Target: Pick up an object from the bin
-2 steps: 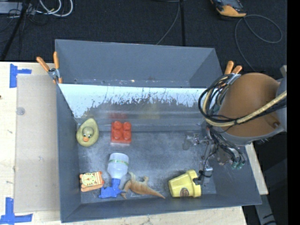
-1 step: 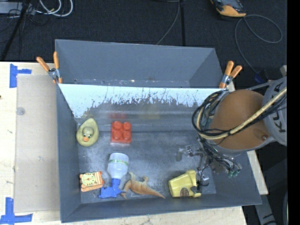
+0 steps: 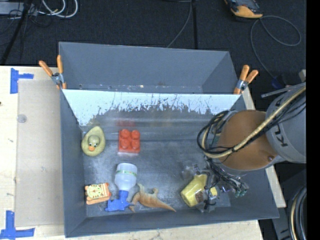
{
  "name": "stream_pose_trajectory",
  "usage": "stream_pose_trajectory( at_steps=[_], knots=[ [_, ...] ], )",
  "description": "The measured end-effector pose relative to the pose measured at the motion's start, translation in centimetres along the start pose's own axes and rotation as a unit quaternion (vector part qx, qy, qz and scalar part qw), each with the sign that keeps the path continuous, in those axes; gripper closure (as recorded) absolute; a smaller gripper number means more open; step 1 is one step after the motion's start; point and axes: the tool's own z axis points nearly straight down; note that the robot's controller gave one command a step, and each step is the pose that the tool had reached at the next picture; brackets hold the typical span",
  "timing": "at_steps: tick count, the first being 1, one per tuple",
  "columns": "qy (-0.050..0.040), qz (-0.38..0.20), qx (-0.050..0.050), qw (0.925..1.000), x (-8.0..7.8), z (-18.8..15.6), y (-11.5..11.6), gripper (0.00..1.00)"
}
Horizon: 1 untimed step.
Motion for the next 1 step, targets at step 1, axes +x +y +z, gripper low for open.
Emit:
stream_pose_trajectory(
  at_steps=[1],
  knots=[
    [-0.001,-0.077,0.0,0.997,-0.35,2.07,-0.64,0.0]
  ],
)
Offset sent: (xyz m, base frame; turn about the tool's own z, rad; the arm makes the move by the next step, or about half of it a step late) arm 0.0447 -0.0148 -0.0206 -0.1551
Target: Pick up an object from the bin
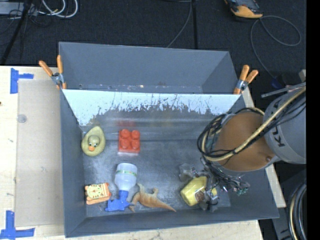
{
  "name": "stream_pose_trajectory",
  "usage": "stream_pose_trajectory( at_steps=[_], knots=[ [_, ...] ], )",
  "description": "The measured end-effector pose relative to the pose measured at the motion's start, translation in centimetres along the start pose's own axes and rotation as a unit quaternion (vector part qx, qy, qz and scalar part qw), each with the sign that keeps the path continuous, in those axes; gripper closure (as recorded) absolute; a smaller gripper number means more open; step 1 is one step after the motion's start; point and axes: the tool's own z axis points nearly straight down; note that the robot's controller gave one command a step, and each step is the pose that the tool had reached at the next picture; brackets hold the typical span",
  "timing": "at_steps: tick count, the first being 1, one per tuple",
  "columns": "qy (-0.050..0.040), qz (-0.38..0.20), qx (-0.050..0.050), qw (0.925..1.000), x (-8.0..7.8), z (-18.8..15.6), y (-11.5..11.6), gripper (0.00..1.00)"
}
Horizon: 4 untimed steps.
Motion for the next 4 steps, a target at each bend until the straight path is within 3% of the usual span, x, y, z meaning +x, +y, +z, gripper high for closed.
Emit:
stream_pose_trajectory(
  at_steps=[1,2,4],
  knots=[
    [0.0018,-0.091,-0.001,0.9958,-1.3,0.0,-1.0,0.0],
    [0.0,-0.073,-0.001,0.9973,-3.0,0.1,-1.2,1.0],
    [0.0,-0.073,-0.001,0.9974,-2.9,0.1,-1.2,1.0]
  ],
)
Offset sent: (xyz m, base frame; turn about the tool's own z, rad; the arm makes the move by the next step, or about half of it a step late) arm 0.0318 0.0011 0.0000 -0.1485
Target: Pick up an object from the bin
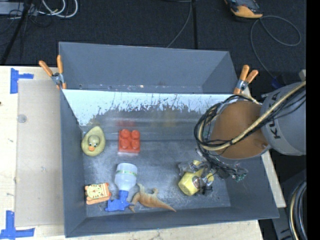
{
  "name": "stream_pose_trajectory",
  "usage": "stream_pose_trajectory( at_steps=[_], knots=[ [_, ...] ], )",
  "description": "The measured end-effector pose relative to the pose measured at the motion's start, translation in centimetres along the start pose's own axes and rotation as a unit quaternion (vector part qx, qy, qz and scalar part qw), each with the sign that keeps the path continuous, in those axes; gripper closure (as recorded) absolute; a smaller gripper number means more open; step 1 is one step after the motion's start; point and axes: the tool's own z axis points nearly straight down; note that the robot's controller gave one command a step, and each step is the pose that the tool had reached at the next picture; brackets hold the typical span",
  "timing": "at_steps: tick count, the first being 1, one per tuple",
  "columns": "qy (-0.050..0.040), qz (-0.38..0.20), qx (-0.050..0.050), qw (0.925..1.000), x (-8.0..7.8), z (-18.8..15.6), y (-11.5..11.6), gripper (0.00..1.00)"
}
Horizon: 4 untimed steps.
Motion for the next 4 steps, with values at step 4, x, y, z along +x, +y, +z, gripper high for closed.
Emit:
stream_pose_trajectory(
  at_steps=[4],
  knots=[
    [0.0,0.001,0.0,1.0,0.01,0.0,-0.01,1.0]
  ],
)
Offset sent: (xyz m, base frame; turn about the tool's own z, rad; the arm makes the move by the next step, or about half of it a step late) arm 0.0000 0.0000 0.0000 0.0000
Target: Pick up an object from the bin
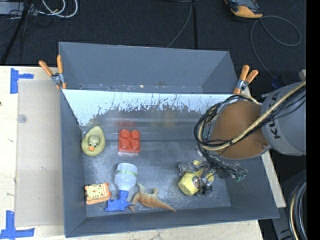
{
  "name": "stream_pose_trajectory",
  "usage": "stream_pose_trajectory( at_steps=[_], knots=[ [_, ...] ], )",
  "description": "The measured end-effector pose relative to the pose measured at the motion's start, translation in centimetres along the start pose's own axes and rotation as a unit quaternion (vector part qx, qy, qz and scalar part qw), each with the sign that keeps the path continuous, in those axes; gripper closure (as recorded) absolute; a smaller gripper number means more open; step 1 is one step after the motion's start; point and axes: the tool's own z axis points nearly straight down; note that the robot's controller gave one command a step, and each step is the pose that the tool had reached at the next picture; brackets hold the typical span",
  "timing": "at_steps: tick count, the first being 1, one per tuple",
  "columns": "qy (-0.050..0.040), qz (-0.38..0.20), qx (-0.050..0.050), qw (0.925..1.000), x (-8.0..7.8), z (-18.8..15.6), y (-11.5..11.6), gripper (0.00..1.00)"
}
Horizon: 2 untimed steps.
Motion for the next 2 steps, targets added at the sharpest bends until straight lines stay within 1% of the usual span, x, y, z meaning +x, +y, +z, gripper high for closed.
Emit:
stream_pose_trajectory(
  at_steps=[1,2],
  knots=[
    [-0.0004,-0.009,0.0,1.0,0.39,-0.02,-1.25,1.0],
    [-0.0004,-0.008,0.0,1.0,0.39,-0.02,-1.25,1.0]
  ],
)
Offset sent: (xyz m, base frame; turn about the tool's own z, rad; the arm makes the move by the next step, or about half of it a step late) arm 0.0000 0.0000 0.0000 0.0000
